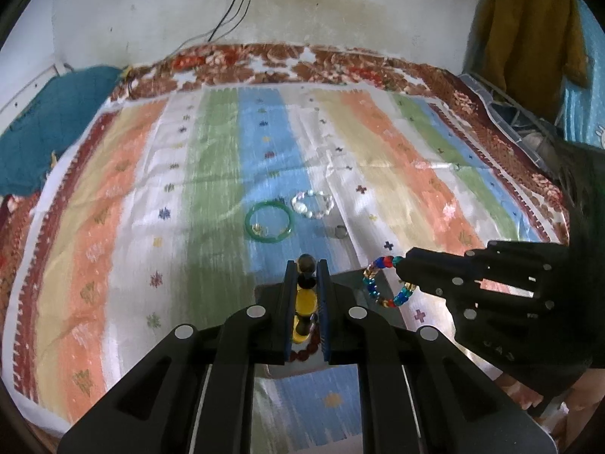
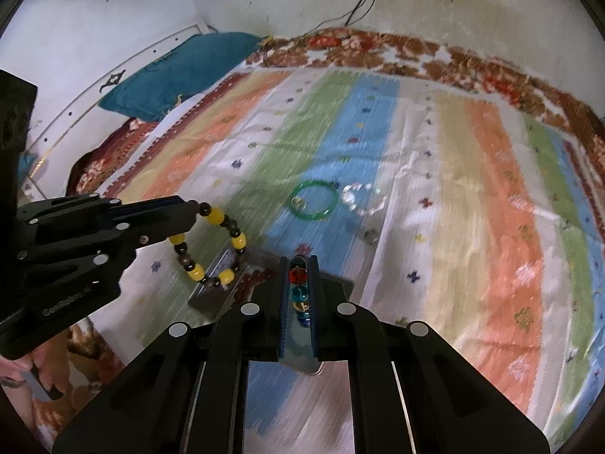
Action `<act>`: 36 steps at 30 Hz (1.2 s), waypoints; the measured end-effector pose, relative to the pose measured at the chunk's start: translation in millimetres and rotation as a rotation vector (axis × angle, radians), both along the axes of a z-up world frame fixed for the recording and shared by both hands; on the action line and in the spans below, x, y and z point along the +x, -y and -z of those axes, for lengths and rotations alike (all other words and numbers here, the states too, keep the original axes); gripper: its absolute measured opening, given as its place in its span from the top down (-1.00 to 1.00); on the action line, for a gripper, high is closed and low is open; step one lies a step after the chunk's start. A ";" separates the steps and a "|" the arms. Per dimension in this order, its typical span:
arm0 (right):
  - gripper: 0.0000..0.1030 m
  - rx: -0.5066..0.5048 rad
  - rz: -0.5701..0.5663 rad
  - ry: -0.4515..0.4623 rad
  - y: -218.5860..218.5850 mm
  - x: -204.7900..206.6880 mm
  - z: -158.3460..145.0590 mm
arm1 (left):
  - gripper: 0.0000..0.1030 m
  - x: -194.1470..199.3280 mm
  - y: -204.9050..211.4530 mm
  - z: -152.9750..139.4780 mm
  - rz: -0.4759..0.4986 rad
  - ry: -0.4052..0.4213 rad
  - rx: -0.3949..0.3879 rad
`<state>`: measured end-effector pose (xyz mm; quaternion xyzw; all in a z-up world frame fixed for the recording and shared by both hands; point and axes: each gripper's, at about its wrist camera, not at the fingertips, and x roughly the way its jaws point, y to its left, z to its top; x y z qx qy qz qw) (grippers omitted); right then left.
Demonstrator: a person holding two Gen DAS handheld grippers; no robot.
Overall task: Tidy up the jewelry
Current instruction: 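Carry both held bracelets over the silver tin, then open both grippers to release the bracelets into the tin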
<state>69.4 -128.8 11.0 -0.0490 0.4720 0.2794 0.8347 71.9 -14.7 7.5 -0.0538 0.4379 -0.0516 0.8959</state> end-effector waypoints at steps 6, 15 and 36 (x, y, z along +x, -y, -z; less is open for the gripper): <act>0.16 -0.001 0.045 0.002 8.1 4.8 2.7 | 0.45 2.0 -16.9 -2.0 -0.072 0.013 -0.034; -0.21 -0.005 0.122 -0.027 21.0 27.2 12.5 | -0.15 21.0 -24.2 15.8 -0.084 -0.043 -0.016; -0.36 -0.096 0.141 -0.089 12.7 70.4 48.0 | -0.41 95.0 -44.2 59.6 -0.140 -0.179 0.022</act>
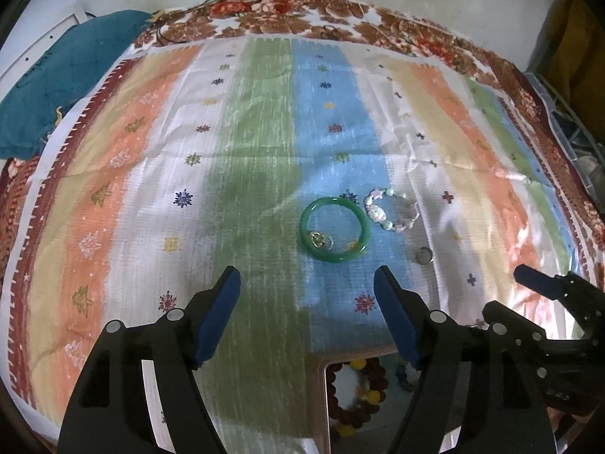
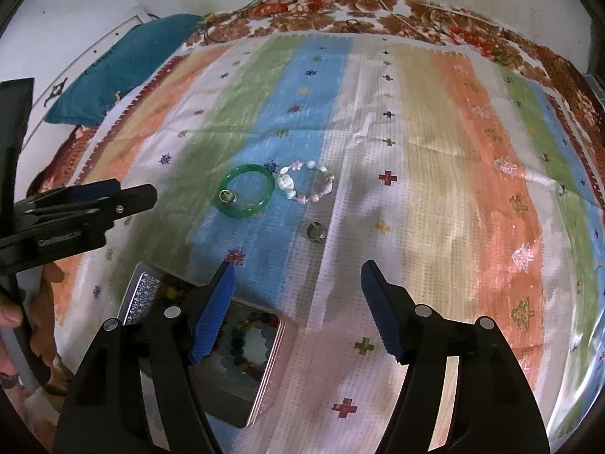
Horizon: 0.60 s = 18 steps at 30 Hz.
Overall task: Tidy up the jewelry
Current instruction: 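Open both grippers to release the bracelets into the tin, then move left gripper to the green bangle while right gripper approaches the silver ring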
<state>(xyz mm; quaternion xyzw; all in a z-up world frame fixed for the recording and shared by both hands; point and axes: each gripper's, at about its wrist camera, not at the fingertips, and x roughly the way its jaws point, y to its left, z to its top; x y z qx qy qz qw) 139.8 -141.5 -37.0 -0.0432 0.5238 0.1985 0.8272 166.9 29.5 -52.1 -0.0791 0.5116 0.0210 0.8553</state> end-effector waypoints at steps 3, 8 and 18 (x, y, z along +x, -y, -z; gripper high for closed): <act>-0.42 0.003 0.005 0.002 -0.7 3.7 2.3 | -0.41 3.5 -0.6 3.1 0.003 -0.007 -0.001; -0.42 0.000 0.004 -0.019 -4.0 12.8 10.3 | -0.41 12.6 -2.7 5.5 0.002 -0.010 -0.011; -0.43 -0.033 -0.006 -0.032 -11.9 26.8 23.5 | -0.41 30.1 -5.8 24.0 0.010 -0.051 -0.016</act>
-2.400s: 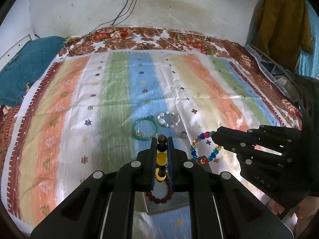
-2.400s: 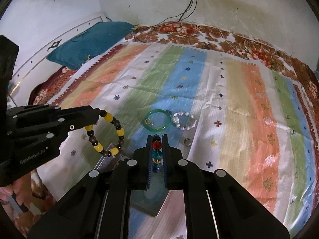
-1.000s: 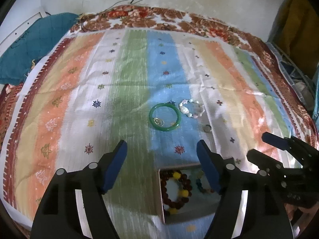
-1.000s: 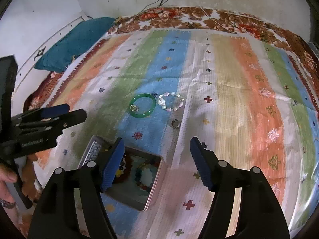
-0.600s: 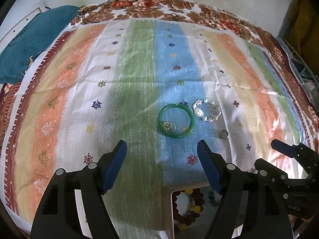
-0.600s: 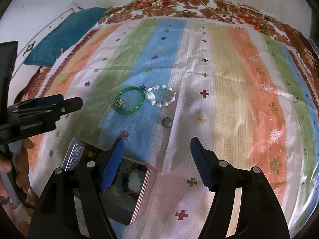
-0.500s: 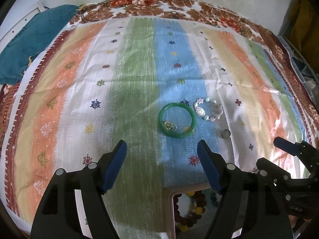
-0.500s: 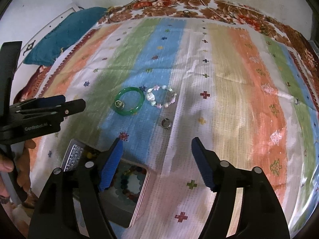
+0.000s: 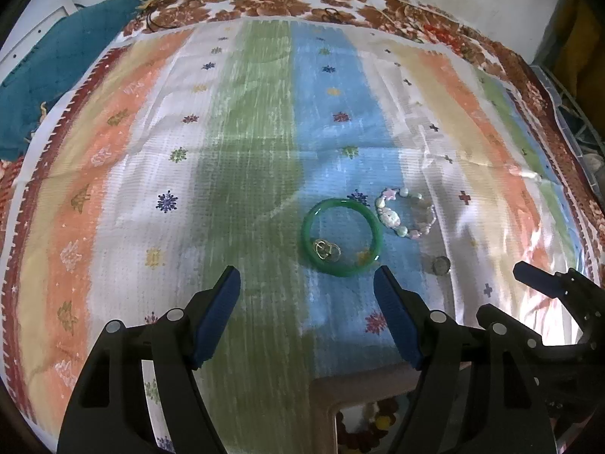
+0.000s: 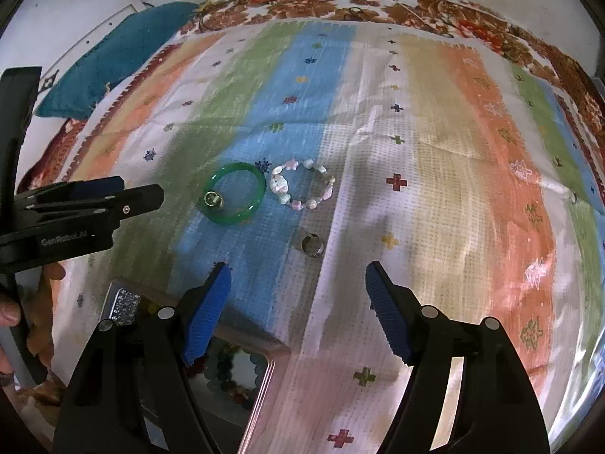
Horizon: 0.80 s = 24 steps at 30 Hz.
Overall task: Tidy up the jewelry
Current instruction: 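Move left gripper to the green bangle while right gripper approaches the silver ring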
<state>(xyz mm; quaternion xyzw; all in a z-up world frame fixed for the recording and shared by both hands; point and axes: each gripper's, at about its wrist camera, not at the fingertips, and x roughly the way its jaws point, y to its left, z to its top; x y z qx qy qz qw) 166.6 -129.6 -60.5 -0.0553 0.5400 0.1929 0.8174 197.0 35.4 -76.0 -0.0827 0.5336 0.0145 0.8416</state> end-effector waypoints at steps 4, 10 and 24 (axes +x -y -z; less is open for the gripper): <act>-0.49 -0.002 0.004 0.000 -0.4 5.2 3.3 | -0.41 7.3 -1.6 7.9 -0.007 -0.015 -0.001; -0.51 -0.007 0.002 -0.018 -3.0 14.3 13.0 | -0.44 19.1 -4.8 17.5 -0.005 -0.032 0.002; -0.51 -0.046 -0.014 -0.032 -8.8 28.2 30.0 | -0.45 41.0 -5.5 35.3 0.004 -0.056 0.025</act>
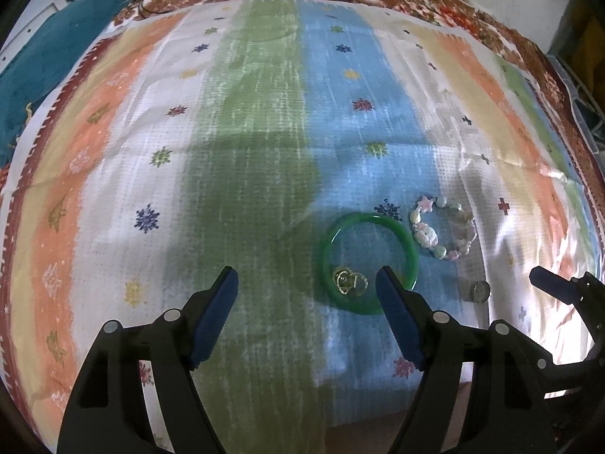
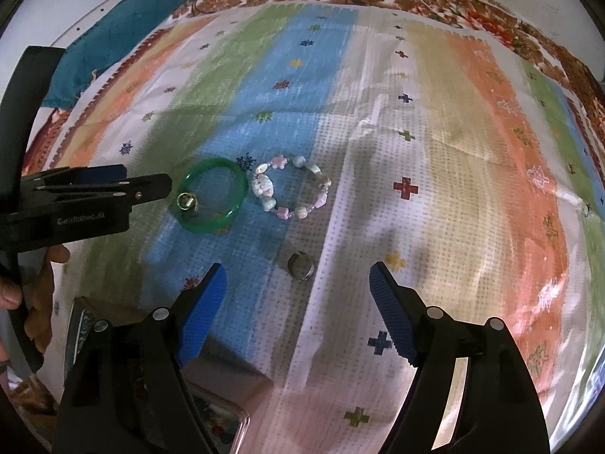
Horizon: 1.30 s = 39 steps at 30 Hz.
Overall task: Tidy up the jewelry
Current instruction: 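Move left gripper to the green bangle while right gripper approaches the silver ring, then close left gripper on the green bangle rim while right gripper grasps the silver ring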
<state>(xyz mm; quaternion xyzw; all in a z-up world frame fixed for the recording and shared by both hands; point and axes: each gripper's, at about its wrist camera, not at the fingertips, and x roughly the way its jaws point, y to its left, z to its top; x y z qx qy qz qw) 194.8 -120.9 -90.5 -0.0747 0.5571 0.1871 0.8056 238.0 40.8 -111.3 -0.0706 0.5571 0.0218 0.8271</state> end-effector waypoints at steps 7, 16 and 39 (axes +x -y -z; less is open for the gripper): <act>-0.51 -0.006 0.004 -0.008 -0.2 7.2 8.0 | -0.45 10.3 -1.3 8.3 0.005 -0.006 0.001; -0.51 -0.012 0.005 -0.001 -4.7 16.0 12.1 | -0.45 21.8 -7.0 18.8 -0.005 -0.013 -0.011; 0.61 0.031 0.024 -0.095 7.8 22.0 32.9 | 0.87 16.1 -3.6 33.2 0.057 -0.058 0.068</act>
